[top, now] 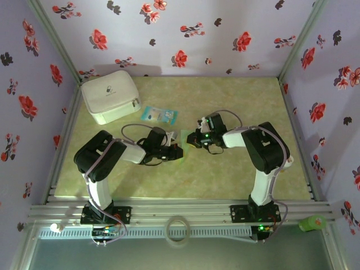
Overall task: Fold a paper plane with a square sheet of paper (pick it up from the middle)
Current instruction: Fold the wing for the fifth time at the center of the table.
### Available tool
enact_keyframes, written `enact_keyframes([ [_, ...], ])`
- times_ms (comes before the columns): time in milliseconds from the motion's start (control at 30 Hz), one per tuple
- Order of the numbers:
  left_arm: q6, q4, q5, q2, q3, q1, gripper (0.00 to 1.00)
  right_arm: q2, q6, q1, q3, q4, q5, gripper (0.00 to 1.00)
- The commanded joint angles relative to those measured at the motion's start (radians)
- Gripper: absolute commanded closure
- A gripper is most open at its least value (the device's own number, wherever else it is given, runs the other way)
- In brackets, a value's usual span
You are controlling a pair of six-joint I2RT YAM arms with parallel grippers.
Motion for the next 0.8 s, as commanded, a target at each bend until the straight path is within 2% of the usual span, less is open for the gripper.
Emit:
enact_keyframes([
  [0, -0.012, -0.084, -0.035, 0.044, -0.011, -0.004, 1.0, 0.02, 0.002, -0.007, 0.02, 0.027, -0.012, 0.91],
  [533, -0.055, -0.045, -0.053, 0.043, -0.044, -0.005, 1.0, 0.033, -0.006, -0.033, 0.019, 0.028, -0.037, 0.9],
  [767, -0.05, -0.065, -0.052, 0.047, -0.035, -0.004, 1.0, 0.046, -0.06, -0.031, 0.042, -0.062, 0.0, 0.9],
])
